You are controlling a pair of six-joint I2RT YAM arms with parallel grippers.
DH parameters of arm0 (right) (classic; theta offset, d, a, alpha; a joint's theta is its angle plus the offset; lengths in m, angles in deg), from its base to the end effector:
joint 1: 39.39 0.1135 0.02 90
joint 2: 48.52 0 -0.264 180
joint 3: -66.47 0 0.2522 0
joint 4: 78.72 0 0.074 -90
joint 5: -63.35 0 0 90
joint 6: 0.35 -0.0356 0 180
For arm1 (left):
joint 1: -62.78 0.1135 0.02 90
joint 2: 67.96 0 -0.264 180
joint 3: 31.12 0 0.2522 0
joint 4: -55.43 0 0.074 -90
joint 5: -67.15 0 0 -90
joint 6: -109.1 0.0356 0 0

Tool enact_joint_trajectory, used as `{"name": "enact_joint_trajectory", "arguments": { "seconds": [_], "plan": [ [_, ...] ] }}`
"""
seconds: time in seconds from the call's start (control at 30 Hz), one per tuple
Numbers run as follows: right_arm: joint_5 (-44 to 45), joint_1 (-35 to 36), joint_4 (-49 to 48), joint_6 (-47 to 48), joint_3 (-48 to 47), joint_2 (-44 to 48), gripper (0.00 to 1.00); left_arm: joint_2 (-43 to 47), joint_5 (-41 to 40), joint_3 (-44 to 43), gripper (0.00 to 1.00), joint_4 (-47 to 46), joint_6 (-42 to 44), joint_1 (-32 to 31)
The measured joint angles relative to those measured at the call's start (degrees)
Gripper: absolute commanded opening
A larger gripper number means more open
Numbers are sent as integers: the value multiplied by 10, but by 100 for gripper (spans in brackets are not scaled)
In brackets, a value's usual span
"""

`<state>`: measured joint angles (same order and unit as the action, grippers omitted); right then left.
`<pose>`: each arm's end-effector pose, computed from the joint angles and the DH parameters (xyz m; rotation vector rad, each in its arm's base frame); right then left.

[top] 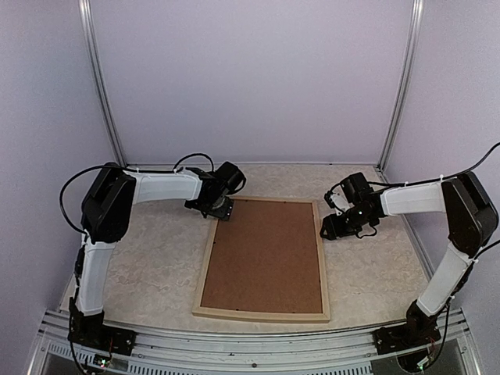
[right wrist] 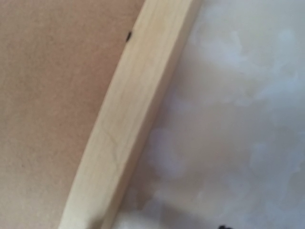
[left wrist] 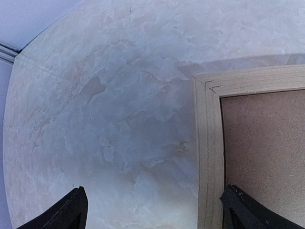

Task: Put the photo into the frame
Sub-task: Press the fastener onto the backboard.

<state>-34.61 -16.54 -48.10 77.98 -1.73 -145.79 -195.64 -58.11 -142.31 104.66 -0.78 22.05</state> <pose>0.3012 0.1323 0.1585 -0.3079 2.6328 0.3891 0.3662 -0.2882 0.1569 0.2781 2.4358 0.4056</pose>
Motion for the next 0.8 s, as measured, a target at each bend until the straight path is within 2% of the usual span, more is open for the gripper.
{"name": "enact_joint_trajectory", "arguments": {
  "seconds": [0.17,0.47,0.67,0.8],
  "plan": [
    [1,0,0,0,0,0,58,-19,-57,-21,99,14,-4,-22],
    [2,0,0,-6,0,0,58,-10,-53,2,99,-20,-4,-73],
    [29,0,17,-28,-20,0,56,52,2,72,99,-31,-2,-55],
    [58,0,37,-41,-63,0,55,128,90,147,98,-65,-9,-7]
  ]
}}
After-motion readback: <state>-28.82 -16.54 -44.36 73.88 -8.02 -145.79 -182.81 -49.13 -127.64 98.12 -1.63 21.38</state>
